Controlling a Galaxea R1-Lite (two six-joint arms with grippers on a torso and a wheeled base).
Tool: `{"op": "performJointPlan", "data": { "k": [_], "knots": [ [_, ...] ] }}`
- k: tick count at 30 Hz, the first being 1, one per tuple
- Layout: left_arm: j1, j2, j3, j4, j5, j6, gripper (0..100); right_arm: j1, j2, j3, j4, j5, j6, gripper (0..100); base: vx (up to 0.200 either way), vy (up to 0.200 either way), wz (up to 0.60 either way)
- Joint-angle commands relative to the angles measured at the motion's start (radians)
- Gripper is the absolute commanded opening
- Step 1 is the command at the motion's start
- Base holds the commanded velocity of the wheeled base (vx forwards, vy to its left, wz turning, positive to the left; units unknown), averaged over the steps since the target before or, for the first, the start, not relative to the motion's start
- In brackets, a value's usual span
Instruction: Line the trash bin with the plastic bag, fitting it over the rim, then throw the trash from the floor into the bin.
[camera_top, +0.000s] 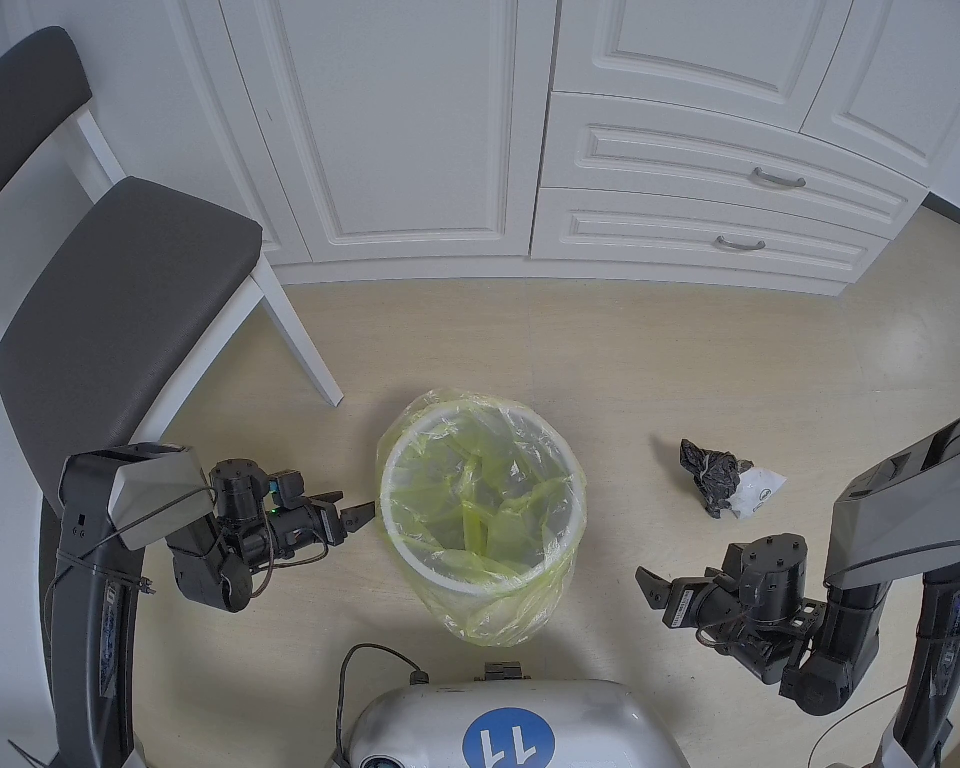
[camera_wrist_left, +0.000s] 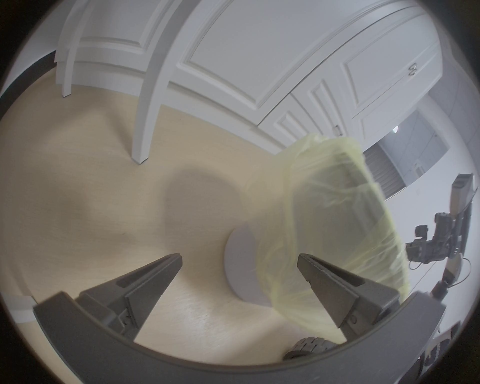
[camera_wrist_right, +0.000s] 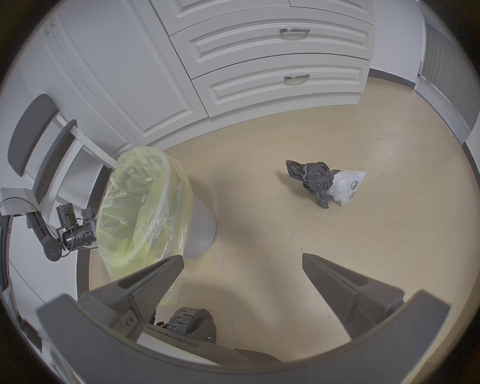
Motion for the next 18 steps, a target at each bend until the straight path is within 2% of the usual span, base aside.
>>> {"op": "performJointPlan", "data": {
  "k": [1,5,9,18],
  "knots": [
    [-0.006,-0.007,0.030,-0.032,-0.027,-0.024,100,0.000,-0.010,-0.001,-0.018,0.000,-0.001,100,0.000,0.000,0.00],
    [-0.006,-0.008,0.026,-0.032,-0.025,-0.022,100,-0.004,-0.020,0.003,-0.018,0.000,-0.007,100,0.000,0.000,0.00],
    [0.041,-0.099,0.044,-0.026,-0.027,-0.017,100,-0.032,-0.025,0.009,-0.018,-0.012,-0.066,100,0.000,0.000,0.00],
    [0.035,-0.223,0.063,0.057,-0.017,-0.019,100,-0.038,-0.071,0.030,-0.018,-0.017,-0.132,100,0.000,0.000,0.00]
  ]
}}
